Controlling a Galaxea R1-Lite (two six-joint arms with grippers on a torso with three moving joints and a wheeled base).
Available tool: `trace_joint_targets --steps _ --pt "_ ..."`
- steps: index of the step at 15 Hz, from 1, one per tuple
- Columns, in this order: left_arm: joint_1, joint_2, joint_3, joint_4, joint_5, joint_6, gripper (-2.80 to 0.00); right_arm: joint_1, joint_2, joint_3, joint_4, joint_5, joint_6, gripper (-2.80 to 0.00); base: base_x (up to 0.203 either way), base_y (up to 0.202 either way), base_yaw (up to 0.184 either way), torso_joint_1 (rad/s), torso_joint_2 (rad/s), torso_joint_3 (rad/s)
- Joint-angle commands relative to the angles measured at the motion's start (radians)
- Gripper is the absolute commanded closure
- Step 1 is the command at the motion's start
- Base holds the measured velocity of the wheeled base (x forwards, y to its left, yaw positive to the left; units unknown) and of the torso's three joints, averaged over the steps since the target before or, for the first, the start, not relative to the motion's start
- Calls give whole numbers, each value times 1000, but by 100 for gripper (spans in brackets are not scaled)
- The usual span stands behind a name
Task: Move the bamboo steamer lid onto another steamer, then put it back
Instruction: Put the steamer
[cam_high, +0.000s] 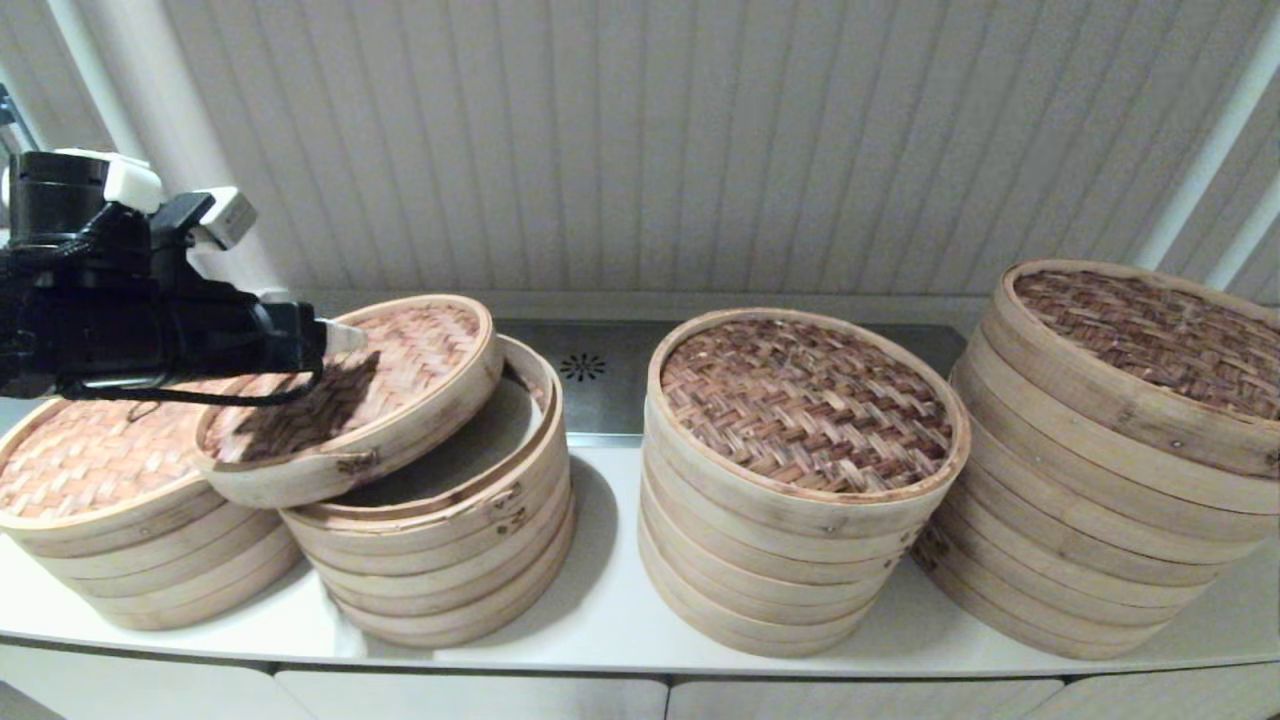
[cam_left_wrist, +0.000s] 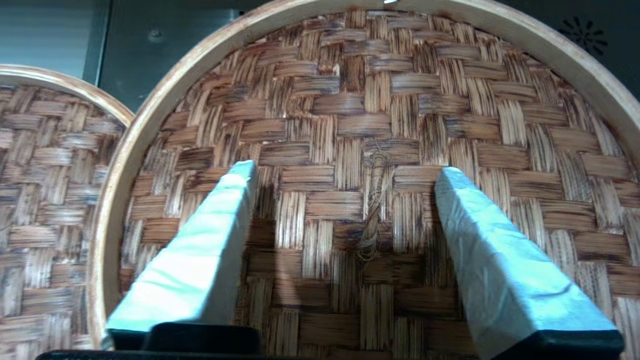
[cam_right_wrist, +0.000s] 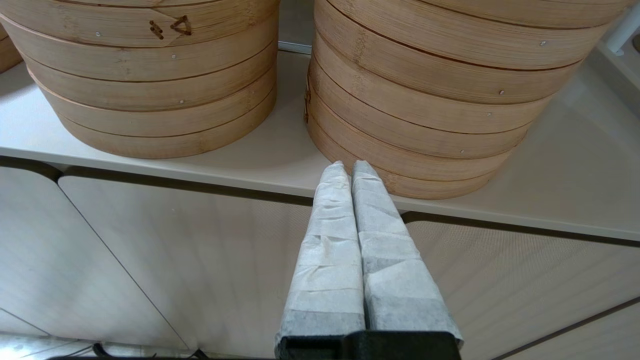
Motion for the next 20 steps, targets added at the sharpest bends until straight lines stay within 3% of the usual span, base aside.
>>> trace_joint_targets --steps 1,4,7,9,16,17,20 --pt "0 8 24 -16 -8 -4 -280 0 -5 0 1 2 -2 0 0 0 0 0 0 0" --pt "0 -10 63 -62 -17 -39 -280 0 -5 0 1 1 -2 0 0 0 0 0 0 0" --pt "1 -10 78 -62 -70 -52 -280 0 -5 0 1 1 -2 0 0 0 0 0 0 0" --pt "3 0 80 -64 -98 -94 -280 0 -5 0 1 1 0 0 0 0 0 0 0 0" --pt "27 41 84 -147 -97 -116 -280 0 -5 0 1 1 -2 0 0 0 0 0 0 0" --pt "44 42 85 -147 -99 -116 0 0 -5 0 1 1 -2 0 0 0 0 0 0 0" --pt "70 48 90 -147 -102 -125 0 0 -5 0 1 2 -2 0 0 0 0 0 0 0"
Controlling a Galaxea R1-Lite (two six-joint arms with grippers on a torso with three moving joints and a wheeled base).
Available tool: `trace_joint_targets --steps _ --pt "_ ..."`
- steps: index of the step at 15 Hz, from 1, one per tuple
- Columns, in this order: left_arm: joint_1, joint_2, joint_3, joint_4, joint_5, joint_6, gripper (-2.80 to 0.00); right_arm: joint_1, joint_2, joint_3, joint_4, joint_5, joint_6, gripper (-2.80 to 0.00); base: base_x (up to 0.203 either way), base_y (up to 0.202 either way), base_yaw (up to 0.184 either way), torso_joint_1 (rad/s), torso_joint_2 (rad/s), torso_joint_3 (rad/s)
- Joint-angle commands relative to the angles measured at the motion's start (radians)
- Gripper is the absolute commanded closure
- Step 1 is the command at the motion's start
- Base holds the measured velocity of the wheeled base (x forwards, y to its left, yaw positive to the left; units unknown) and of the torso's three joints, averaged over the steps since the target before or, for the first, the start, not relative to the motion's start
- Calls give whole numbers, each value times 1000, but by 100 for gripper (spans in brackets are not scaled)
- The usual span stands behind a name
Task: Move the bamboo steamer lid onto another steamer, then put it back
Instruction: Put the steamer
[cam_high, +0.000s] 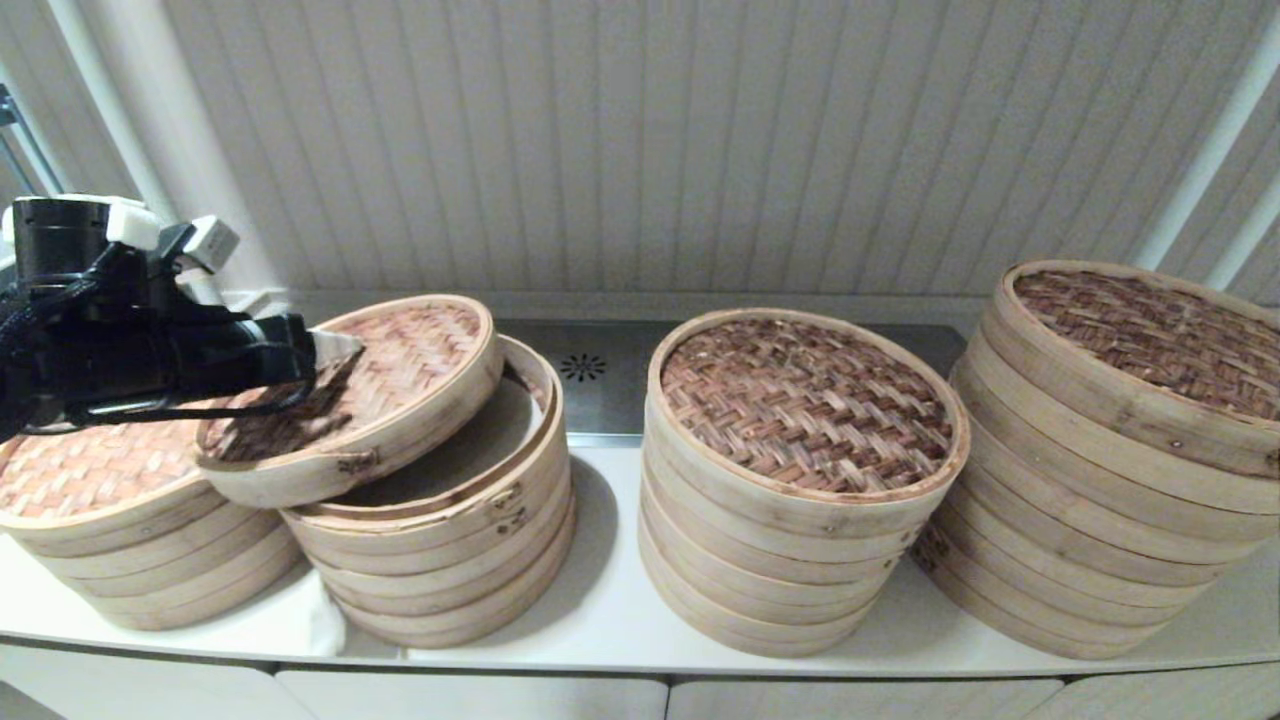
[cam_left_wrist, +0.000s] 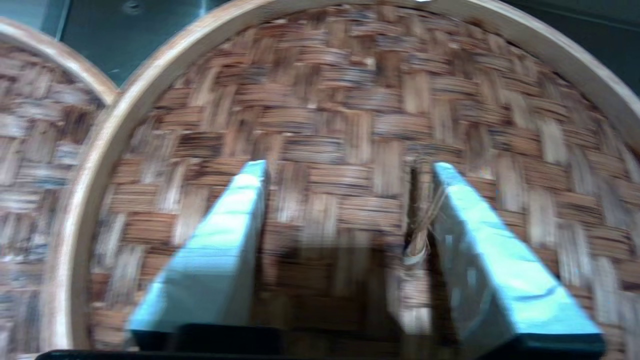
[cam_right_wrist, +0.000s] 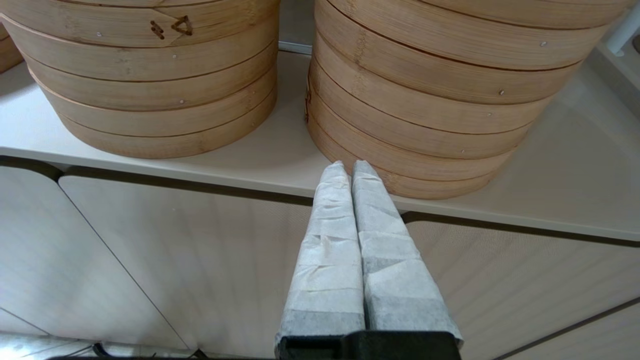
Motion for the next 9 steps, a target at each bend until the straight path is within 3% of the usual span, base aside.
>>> trace_joint_targets --steps 1,9 --pt "4 7 5 -1 -1 -2 0 0 -5 0 1 3 -1 0 0 0 0 0 0 0" --pt "3 -10 -3 -1 -1 -7 0 0 -4 0 2 3 -1 0 0 0 0 0 0 0"
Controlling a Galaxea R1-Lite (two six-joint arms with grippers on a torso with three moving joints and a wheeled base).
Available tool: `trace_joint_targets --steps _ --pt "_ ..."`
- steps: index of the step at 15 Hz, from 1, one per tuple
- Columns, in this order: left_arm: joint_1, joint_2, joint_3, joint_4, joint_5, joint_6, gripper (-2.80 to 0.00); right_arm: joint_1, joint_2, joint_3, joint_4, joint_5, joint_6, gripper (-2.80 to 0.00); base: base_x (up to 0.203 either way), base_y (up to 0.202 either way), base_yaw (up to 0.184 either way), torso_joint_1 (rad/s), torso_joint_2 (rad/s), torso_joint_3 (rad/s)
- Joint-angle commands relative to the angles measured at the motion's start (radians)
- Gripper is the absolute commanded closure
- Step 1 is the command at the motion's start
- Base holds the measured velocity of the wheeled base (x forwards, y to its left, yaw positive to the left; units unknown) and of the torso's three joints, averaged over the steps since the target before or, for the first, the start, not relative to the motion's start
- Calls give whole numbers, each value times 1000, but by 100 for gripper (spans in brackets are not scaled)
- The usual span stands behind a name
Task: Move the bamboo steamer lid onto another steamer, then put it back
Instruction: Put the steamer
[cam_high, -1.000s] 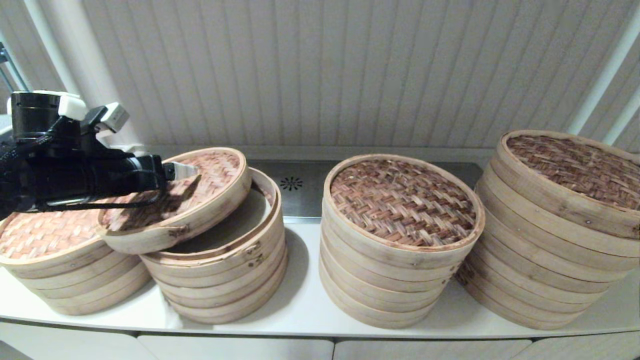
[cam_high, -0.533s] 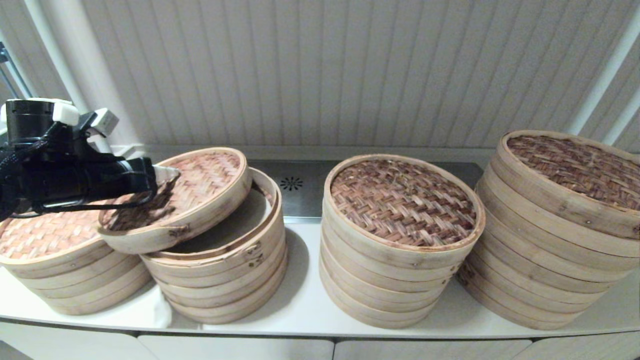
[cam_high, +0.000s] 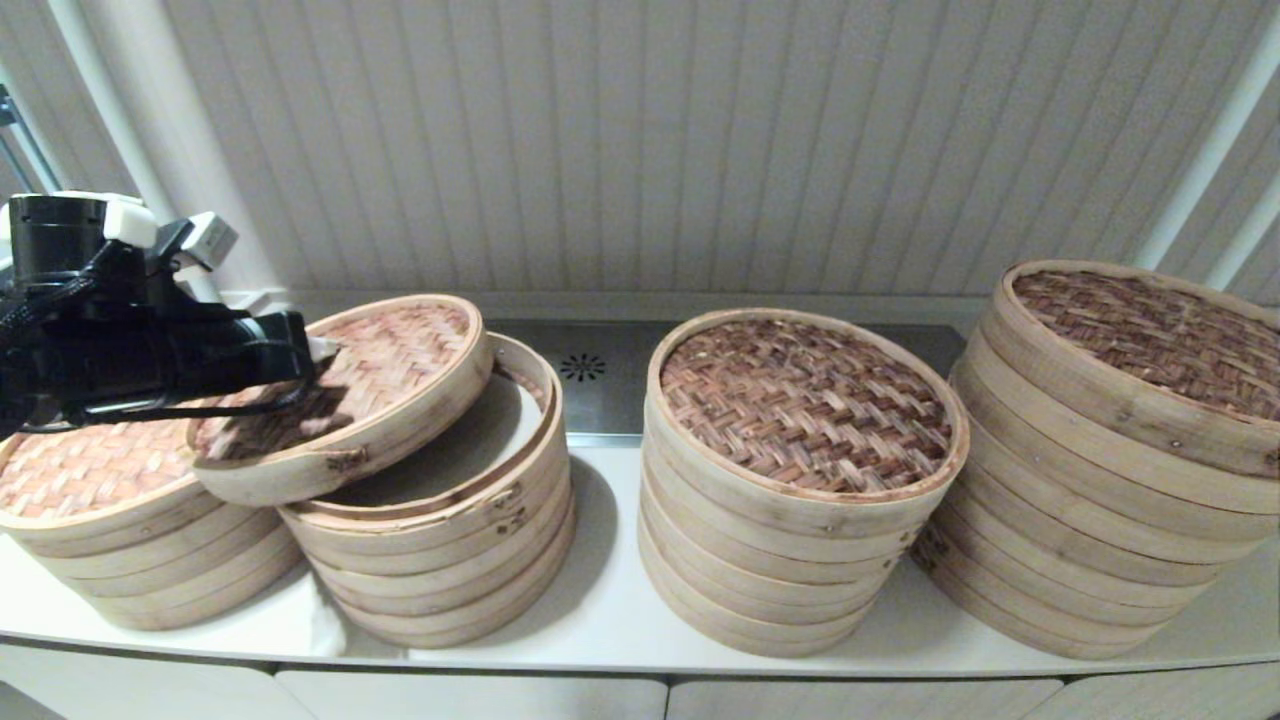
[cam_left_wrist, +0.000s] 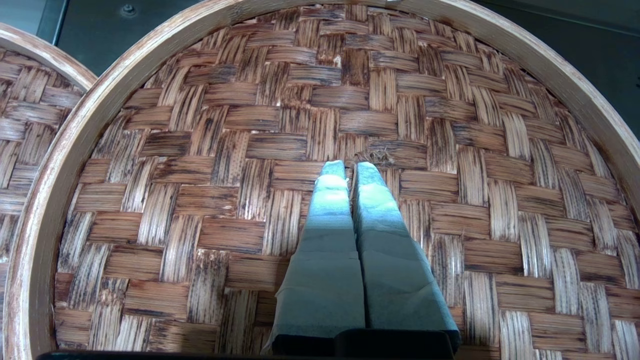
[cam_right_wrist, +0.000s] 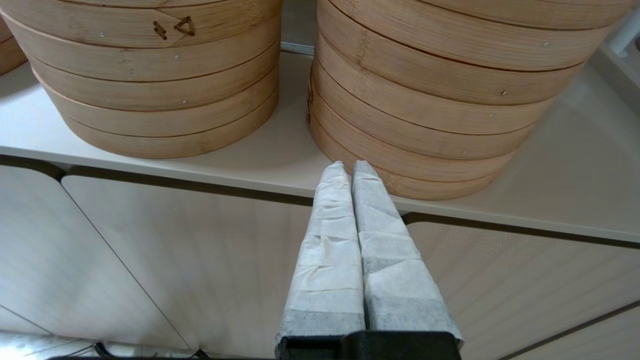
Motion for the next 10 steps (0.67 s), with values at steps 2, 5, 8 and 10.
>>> trace_joint_targets --steps 2,5,8,10 --pt "0 -7 -8 -2 -2 -3 0 0 -3 -1 2 1 -1 0 0 0 0 0 0 0" --pt "-1 -33 -12 -2 -2 -11 0 0 -3 0 2 1 -1 0 0 0 0 0 0 0" --pt "-3 -48 -36 8 0 -13 0 0 -5 0 1 2 -1 0 0 0 0 0 0 0" --pt "-18 -57 -33 10 0 -13 0 0 -5 -1 4 2 -1 0 0 0 0 0 0 0"
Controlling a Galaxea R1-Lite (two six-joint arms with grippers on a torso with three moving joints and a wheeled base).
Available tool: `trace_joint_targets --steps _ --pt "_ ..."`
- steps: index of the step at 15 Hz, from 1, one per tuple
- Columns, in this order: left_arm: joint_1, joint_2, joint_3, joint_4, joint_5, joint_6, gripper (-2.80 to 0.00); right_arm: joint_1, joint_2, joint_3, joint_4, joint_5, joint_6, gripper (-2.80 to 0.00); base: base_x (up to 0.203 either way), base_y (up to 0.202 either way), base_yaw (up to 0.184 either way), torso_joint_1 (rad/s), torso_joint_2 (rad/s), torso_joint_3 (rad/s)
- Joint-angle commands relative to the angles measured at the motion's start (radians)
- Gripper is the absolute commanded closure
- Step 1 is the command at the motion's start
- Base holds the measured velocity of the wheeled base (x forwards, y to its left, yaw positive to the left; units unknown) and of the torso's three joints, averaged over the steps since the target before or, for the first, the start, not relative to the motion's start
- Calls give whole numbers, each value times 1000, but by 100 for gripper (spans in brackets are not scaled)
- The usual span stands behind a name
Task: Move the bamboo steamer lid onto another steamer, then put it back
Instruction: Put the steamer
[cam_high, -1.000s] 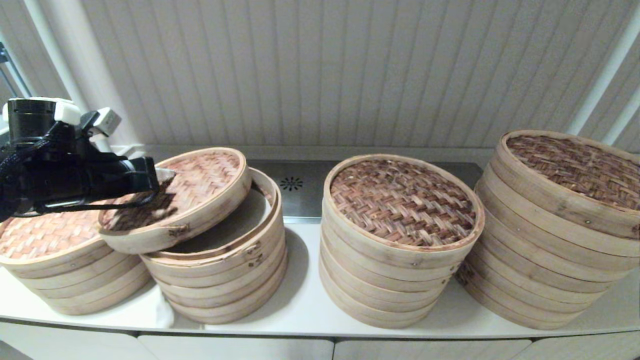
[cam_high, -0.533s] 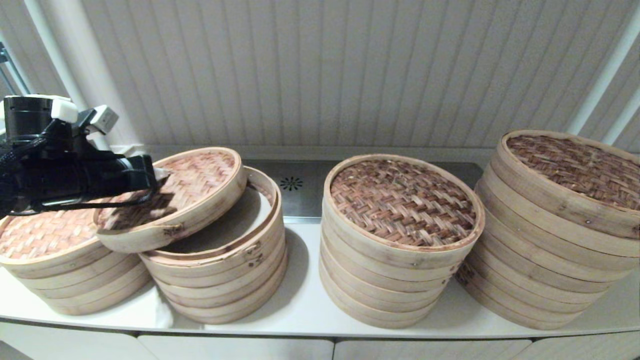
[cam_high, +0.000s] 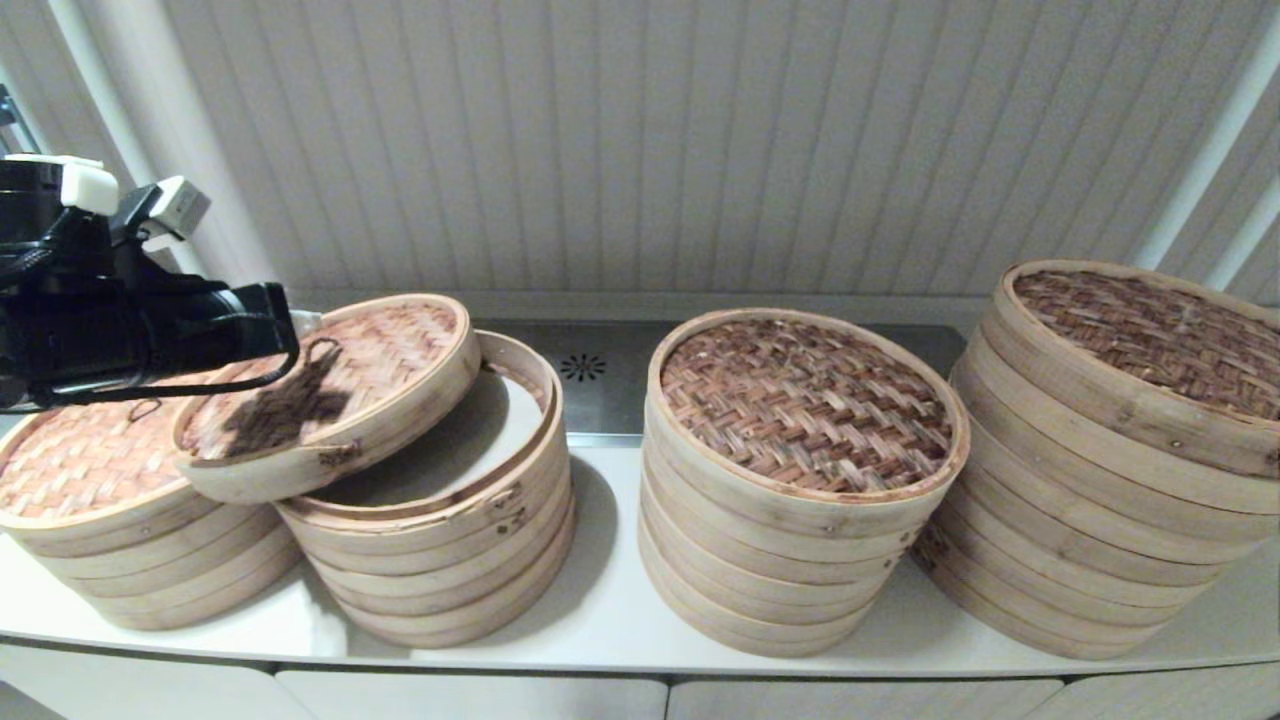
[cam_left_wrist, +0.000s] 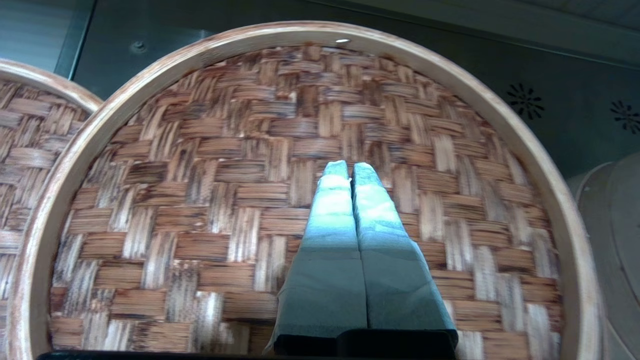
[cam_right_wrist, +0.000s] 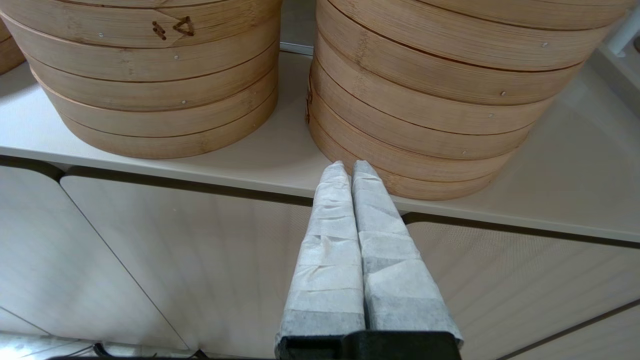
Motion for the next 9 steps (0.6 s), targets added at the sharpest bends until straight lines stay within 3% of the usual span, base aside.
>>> trace_joint_targets --steps 1,7,8,9 --pt "-12 -17 2 0 -2 -1 0 1 -5 -1 1 1 -1 0 0 0 0 0 0 0" --pt "-6 15 10 -8 12 -3 0 1 -5 -1 0 -1 -1 0 0 0 0 0 0 0" --pt "3 18 7 -8 10 -1 -269 1 -5 -1 0 0 -1 0 0 0 0 0 0 0" --pt "16 20 -1 -9 3 -1 -280 1 -5 -1 0 -1 -1 0 0 0 0 0 0 0"
